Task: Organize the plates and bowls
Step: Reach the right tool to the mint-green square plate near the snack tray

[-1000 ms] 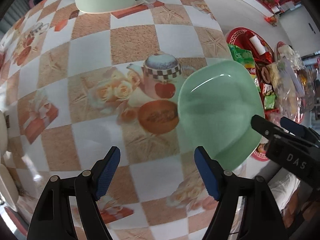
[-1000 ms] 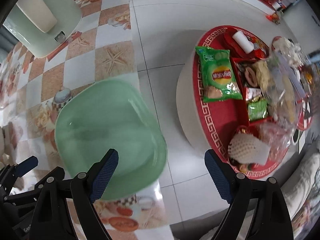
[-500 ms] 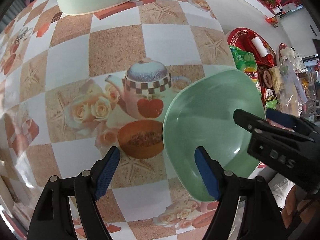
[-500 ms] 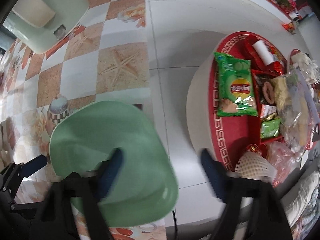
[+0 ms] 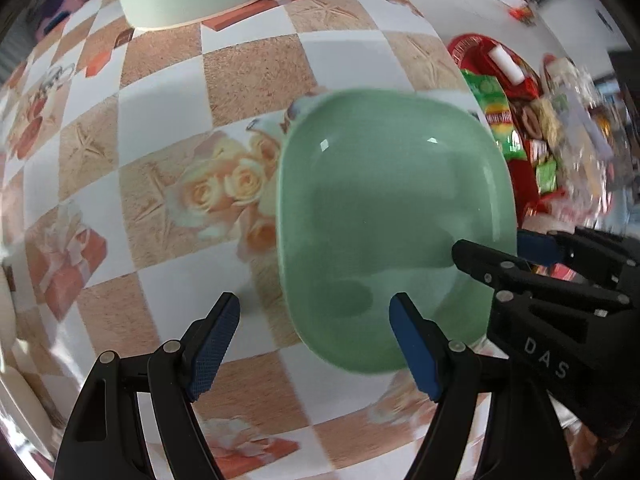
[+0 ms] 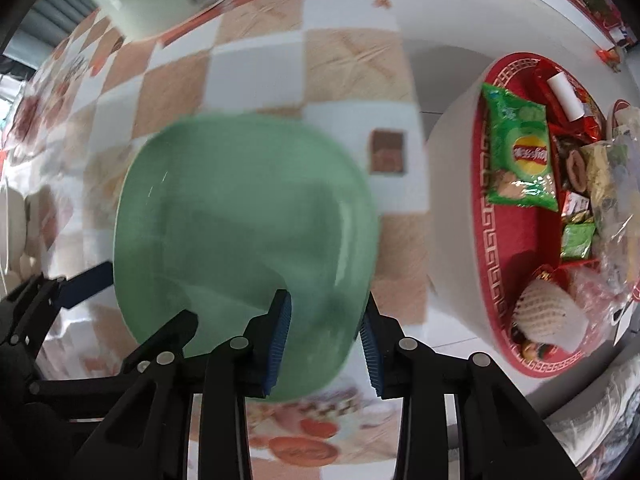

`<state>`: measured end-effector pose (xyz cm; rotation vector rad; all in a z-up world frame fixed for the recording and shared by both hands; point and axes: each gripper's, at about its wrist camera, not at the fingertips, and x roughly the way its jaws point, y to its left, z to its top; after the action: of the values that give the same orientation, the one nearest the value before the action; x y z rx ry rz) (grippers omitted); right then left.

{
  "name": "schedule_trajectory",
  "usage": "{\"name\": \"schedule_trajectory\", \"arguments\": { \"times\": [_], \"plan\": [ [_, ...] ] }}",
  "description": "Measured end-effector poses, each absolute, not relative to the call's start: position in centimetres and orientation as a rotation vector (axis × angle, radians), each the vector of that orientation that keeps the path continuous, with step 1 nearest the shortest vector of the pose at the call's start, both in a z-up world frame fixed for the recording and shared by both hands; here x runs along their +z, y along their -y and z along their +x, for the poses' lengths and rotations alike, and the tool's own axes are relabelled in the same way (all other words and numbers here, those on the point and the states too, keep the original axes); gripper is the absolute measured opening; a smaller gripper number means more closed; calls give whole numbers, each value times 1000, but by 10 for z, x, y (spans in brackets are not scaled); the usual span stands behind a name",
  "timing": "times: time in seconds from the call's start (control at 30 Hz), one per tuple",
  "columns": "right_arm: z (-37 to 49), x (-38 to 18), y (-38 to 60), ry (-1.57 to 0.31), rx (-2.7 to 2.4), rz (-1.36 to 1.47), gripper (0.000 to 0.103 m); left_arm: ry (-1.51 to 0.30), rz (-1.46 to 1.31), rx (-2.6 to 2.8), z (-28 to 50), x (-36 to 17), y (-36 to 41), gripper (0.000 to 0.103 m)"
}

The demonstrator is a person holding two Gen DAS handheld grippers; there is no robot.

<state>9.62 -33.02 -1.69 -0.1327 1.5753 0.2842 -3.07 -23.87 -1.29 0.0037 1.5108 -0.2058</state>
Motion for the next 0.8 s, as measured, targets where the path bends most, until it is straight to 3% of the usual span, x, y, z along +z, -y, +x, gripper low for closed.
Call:
{"name": "schedule_trajectory", "arguments": {
  "times": [0.13,0.53,0.6,0.63,0.8],
  "plan": [
    [82,-17,319,-1582,283,-144,28,-1482,78,-276,-41,-12,242,78],
    [-16,-17,328,-1698,286,-25,30,-1505,245,-432,-123,-6,212,78],
    [-30,-9,359,-1686,190,99,55,-1501,247,-435,-133,4,197,79],
    [-40,-3,380,-1679,119,147,79,-1491,250,-431,-136,9,190,80],
    [-86,11,452,-1675,-119,109,82,-1453,287,-421,-131,25,175,81]
  ]
}}
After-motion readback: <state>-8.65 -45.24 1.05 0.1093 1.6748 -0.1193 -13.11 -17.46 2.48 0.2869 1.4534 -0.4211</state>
